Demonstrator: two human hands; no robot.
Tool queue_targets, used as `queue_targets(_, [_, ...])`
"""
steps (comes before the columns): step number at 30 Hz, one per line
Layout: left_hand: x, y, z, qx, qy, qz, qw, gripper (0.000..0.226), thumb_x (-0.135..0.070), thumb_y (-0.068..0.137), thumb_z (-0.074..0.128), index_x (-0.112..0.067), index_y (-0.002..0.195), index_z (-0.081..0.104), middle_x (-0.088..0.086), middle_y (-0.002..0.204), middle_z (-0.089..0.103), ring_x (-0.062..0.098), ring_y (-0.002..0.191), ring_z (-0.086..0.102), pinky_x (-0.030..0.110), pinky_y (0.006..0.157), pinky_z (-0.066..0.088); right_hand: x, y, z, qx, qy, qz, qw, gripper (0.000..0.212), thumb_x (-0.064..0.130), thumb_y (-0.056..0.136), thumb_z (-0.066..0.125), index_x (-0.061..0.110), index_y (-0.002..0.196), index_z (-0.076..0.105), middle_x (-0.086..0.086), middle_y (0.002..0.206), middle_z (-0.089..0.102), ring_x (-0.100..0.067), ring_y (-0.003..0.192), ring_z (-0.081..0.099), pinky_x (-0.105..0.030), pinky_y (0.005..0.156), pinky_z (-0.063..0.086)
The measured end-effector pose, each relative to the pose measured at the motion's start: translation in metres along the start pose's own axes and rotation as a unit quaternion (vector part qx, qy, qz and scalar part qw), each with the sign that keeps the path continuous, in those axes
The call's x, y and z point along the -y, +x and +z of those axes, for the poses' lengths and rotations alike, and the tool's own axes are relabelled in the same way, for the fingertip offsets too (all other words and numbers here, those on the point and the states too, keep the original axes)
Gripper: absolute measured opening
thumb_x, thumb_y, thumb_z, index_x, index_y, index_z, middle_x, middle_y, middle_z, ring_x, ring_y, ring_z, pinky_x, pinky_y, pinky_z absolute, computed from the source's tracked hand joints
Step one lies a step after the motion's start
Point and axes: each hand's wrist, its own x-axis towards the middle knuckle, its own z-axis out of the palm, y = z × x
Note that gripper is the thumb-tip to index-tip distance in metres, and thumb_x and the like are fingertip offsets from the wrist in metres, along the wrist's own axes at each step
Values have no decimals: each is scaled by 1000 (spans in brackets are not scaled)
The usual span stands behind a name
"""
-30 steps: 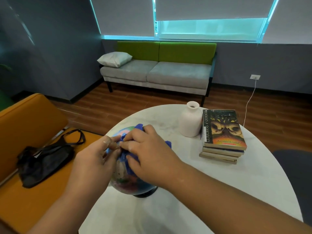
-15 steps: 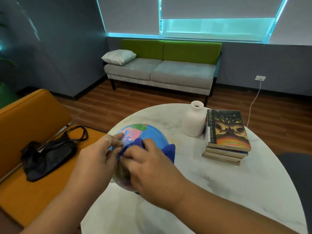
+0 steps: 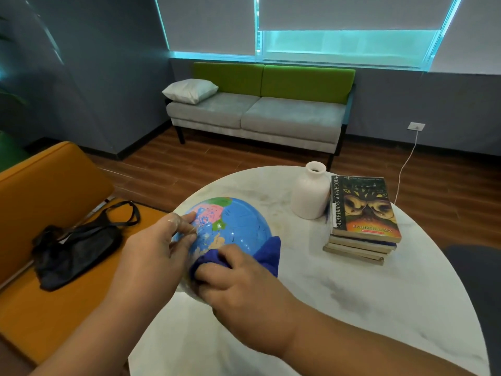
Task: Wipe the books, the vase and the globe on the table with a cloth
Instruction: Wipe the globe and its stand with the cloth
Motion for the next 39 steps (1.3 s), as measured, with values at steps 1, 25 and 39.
queue_targets(1, [1, 0, -1, 1, 3, 0, 1000, 17, -13, 88, 67, -25, 79, 59, -24, 108, 63, -18, 86, 52, -3, 62, 38, -2, -2, 3, -20, 7, 11, 1000, 18, 13, 82, 62, 18, 98, 69, 4, 98, 62, -16, 88, 46, -27, 86, 34])
queue_targets(25, [-3, -4, 2, -3, 8, 5, 1000, 18, -13, 88, 66, -24, 78, 56, -30, 109, 57, -11, 83, 53, 2, 58, 37, -15, -2, -7, -124, 313, 281, 899, 30, 14, 87, 61, 14, 116, 69, 4, 122, 62, -6, 119, 48, -11, 108, 28])
queue_targets(39, [-3, -13, 6, -8, -55, 7, 998, 23, -8, 86, 67, -28, 76, 59, -45, 104, 55, -24, 90, 52, -4, 68, 39, -81, -9, 10, -90, 562, 630, 528, 20, 16, 88, 59, 26, 89, 77, 5, 89, 75, -18, 93, 69, -34, 85, 56])
